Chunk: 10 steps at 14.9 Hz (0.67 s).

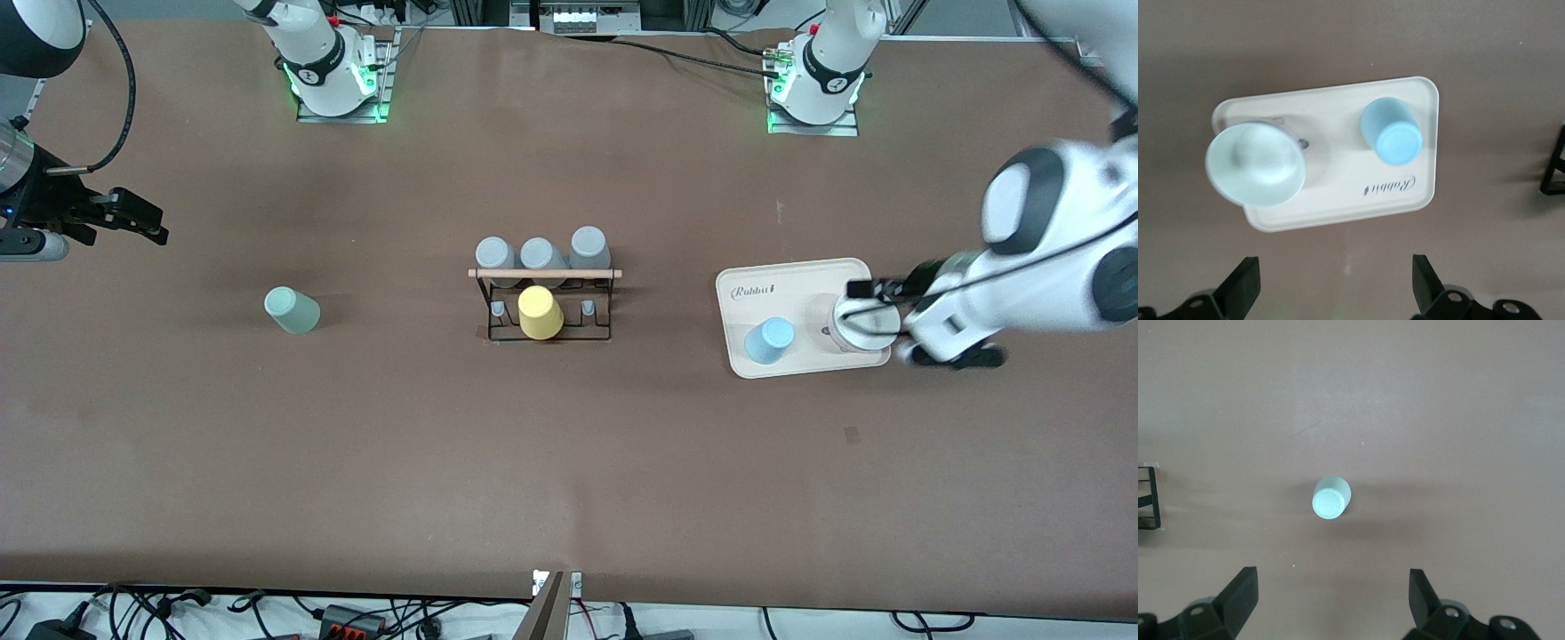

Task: Hang scattered cups on rack with three cups
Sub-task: 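Reach the left gripper down over the light blue cup on the tray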

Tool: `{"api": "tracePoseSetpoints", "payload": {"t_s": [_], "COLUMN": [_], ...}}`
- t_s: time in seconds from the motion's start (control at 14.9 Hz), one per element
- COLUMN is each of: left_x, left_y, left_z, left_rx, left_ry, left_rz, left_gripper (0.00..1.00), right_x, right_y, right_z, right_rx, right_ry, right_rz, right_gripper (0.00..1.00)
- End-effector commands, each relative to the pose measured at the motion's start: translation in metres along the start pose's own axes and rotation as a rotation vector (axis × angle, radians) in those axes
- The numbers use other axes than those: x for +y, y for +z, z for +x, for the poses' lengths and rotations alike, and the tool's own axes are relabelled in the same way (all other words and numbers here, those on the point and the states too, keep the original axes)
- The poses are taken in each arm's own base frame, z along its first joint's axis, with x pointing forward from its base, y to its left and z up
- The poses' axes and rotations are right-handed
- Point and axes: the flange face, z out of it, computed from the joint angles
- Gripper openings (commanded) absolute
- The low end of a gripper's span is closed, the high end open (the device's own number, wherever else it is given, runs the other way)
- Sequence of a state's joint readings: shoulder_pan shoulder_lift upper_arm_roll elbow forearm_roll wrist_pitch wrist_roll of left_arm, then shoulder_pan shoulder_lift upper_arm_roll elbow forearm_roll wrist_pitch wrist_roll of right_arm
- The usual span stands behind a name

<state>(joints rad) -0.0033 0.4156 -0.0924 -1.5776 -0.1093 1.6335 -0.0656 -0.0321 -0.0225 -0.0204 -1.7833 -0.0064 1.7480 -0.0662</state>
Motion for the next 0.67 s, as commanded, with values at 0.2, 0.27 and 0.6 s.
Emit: {"api": "tracePoseSetpoints", "payload": {"t_s": [0.2,0.27,0.6], "left_x": [0.038,0.038,0.049], "left_y": [0.085,0.102,0.143], "left_z": [0.031,0.031,0.036], "left_rx": [-0.009,-0.002,0.019], "left_ry": [0.045,0.044,0.057], "left_rz": [-0.013,-0.009,-0.001], "left_gripper": [1.00,1.00,1.00], "right_x": [0.005,0.004,0.005], "right_y": [-0.001,-0.001,0.000], "right_z": [-0.001,-0.001,0.000], "right_rx": [-0.005,-0.005,-0.002], "right_ry": [-0.011,-0.011,-0.008], "right_rz": [-0.008,-0.008,-0.009], "right_gripper": [1.00,1.00,1.00]}}
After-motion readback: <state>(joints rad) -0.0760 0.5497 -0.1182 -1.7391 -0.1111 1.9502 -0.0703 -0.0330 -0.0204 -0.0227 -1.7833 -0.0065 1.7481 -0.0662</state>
